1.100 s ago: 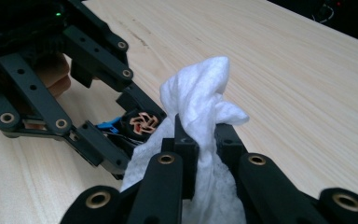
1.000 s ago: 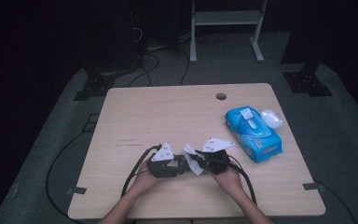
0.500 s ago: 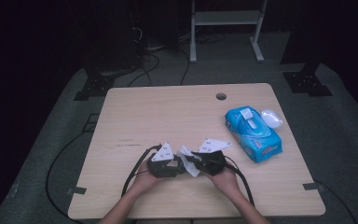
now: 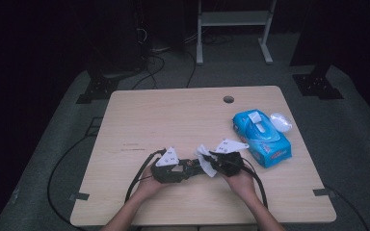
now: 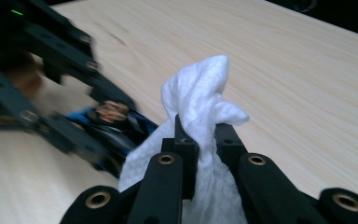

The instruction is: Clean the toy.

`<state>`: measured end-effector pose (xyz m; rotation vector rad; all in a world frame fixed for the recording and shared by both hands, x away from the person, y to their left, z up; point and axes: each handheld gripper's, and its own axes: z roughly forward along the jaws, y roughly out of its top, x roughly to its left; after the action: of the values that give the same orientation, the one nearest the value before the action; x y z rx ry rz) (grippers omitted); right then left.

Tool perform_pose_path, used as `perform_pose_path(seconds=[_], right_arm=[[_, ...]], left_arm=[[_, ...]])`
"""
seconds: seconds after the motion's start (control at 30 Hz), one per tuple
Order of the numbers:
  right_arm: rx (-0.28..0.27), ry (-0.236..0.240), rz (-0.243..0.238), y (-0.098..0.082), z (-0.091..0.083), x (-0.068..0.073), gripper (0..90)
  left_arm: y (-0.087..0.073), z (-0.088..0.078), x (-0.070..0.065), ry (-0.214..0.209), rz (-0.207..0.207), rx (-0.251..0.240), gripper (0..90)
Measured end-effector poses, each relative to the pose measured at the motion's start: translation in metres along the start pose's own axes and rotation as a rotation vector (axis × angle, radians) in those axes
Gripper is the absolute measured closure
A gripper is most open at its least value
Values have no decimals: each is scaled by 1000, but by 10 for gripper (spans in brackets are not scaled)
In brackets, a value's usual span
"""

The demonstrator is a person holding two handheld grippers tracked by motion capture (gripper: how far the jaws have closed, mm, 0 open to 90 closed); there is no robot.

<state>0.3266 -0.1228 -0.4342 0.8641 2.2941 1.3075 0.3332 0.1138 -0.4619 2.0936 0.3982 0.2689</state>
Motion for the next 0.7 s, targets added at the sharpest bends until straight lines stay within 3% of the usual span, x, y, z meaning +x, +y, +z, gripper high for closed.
perform_pose_path(seconds=[0.13, 0.2, 0.27, 0.4, 0.5, 0.6, 0.7], right_arm=[[-11, 96, -26, 7, 13, 24, 826], [-8, 109, -63, 10, 18, 32, 826], [-5, 100, -73, 10, 18, 31, 826], [-7, 85, -21, 9, 16, 25, 827], [-14, 137, -32, 9, 19, 33, 826], [-7, 129, -60, 10, 17, 33, 827], [10, 21, -84, 6, 6, 18, 827]], left_arm=[[0, 0, 0, -3, -5, -3, 598], [-1, -1, 1, -5, -10, -5, 598], [-2, -1, 1, -4, -8, -6, 599], [-1, 1, 1, -7, -13, -9, 597], [-1, 1, 1, -8, -13, -8, 598], [-1, 0, 0, -5, -4, -4, 598], [-2, -2, 2, -6, 1, -2, 599]])
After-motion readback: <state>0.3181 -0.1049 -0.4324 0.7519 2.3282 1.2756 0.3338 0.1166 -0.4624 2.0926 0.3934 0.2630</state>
